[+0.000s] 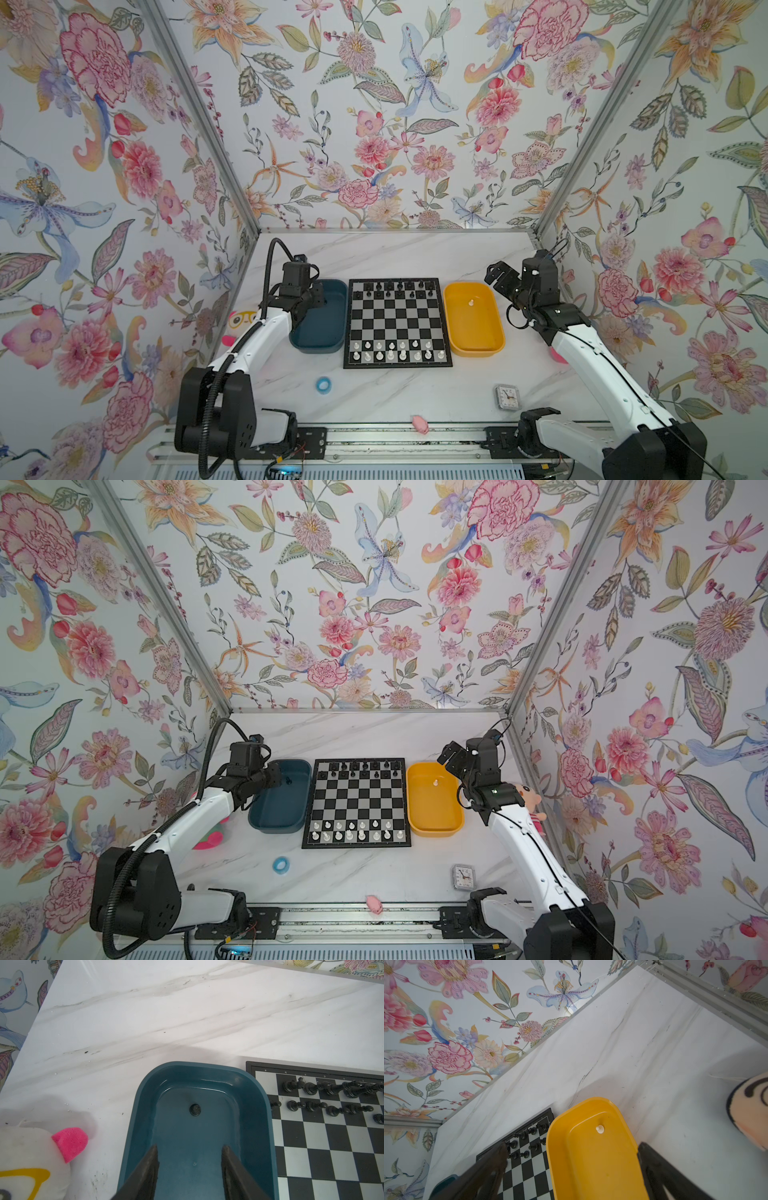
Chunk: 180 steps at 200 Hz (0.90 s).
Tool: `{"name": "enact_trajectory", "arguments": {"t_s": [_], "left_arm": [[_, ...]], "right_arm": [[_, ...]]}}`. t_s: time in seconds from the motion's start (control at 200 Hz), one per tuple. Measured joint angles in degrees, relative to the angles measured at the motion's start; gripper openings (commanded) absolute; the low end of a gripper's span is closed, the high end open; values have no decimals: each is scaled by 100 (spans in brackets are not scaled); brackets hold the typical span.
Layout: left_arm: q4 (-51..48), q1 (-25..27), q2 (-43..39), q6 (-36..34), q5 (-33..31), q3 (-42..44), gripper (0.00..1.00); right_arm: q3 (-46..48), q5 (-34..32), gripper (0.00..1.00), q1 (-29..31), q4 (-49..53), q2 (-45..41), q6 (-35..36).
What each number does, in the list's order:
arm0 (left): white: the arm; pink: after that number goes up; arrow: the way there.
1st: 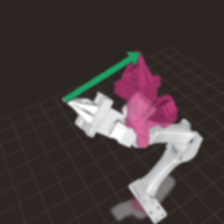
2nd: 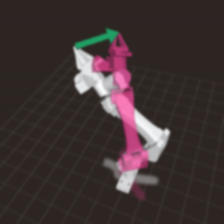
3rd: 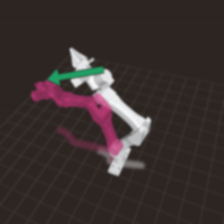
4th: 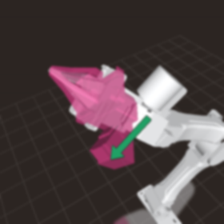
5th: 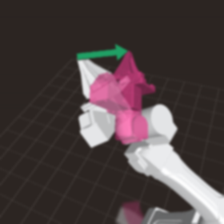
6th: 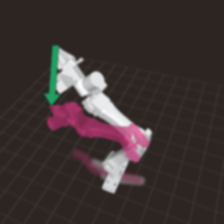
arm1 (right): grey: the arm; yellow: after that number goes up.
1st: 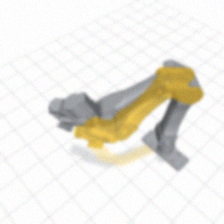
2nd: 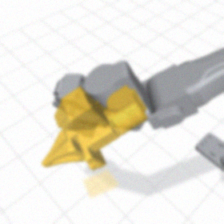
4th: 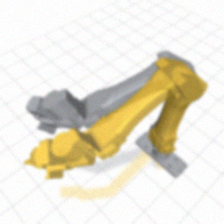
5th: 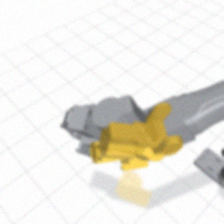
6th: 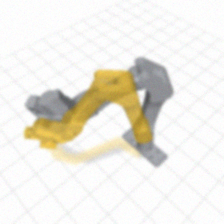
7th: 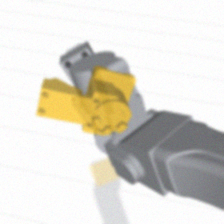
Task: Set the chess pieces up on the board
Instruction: 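Lower the left gripper into the teal bin while the right gripper rises, then close the left gripper on the last black piece in the teal bin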
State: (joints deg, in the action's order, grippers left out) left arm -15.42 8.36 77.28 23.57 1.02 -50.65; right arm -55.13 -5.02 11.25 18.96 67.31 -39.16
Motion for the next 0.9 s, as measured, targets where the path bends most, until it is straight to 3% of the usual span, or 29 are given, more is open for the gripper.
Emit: {"name": "enact_trajectory", "arguments": {"t_s": [0.21,0.44,0.676,0.901], "left_arm": [[-37,0,254,7,271,-52,48],[-155,0,728,2,330,-236,40],[-251,0,1292,-17,304,-651,39],[-286,0,1770,-35,282,-761,37]], "right_arm": [[-282,603,99,26,756,929,450],[-282,765,92,28,874,828,704],[-282,817,84,28,898,828,802],[-282,870,83,28,901,828,844]]}}
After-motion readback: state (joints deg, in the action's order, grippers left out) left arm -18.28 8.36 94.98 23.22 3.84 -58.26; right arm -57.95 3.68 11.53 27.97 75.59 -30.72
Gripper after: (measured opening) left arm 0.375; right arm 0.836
